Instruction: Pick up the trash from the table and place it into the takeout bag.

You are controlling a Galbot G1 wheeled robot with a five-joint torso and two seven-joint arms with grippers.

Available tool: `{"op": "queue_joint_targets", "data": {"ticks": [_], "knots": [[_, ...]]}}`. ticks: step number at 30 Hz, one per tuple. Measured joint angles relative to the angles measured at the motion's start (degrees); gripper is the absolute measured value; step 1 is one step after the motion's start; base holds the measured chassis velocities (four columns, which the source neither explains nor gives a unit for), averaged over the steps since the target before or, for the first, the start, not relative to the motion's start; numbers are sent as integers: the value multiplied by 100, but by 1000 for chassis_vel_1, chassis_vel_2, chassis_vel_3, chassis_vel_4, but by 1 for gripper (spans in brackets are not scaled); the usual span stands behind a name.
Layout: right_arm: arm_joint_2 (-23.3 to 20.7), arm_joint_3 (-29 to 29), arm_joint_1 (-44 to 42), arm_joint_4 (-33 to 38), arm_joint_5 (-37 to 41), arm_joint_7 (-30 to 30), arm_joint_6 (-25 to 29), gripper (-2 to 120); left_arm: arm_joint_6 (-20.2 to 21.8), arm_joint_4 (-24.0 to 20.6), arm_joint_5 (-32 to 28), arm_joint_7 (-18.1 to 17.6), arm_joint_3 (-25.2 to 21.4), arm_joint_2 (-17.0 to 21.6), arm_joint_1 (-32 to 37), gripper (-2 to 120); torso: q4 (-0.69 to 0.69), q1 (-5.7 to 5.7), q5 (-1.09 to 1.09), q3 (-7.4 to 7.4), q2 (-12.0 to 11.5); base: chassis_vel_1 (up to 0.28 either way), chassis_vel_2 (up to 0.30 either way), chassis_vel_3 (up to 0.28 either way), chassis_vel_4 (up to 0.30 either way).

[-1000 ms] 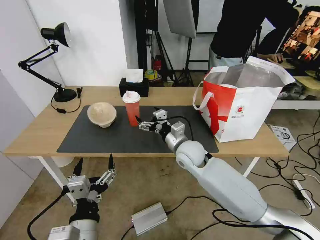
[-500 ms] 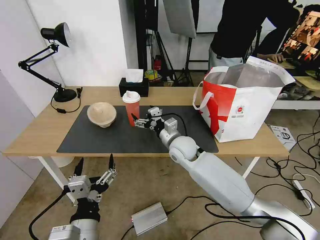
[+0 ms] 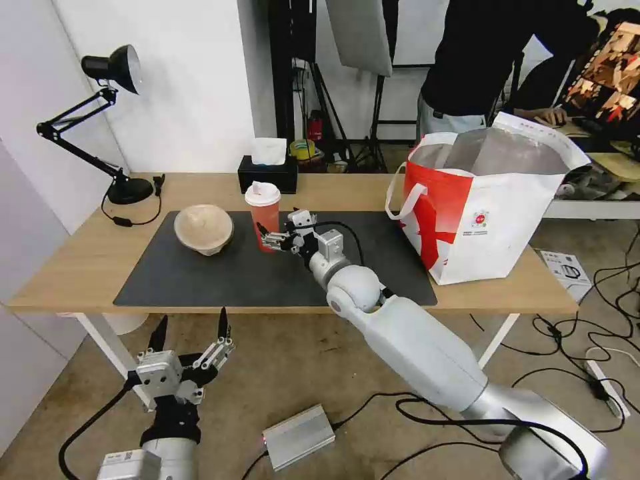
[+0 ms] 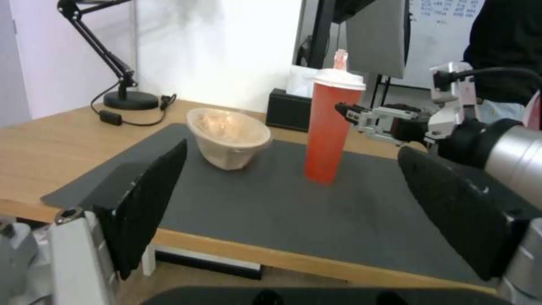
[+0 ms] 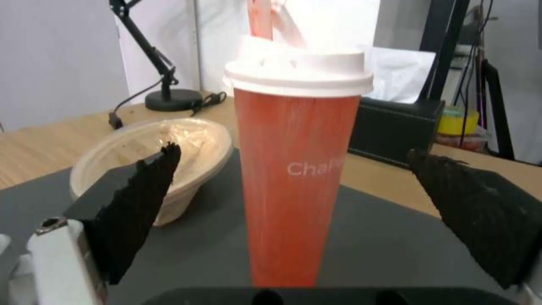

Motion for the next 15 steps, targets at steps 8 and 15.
{"op": "queue_joint_targets", "data": {"ticks": [8, 15], "knots": [[69, -113, 143, -231, 6, -92, 101, 100, -9, 18, 6, -1, -15, 2, 5, 100, 0, 0, 0, 0, 0, 0, 0, 0, 0], [248, -100, 220, -519, 10, -128, 117, 100, -10, 40, 16, -2, 18, 1, -9, 100, 0, 0, 0, 0, 0, 0, 0, 0, 0]]}}
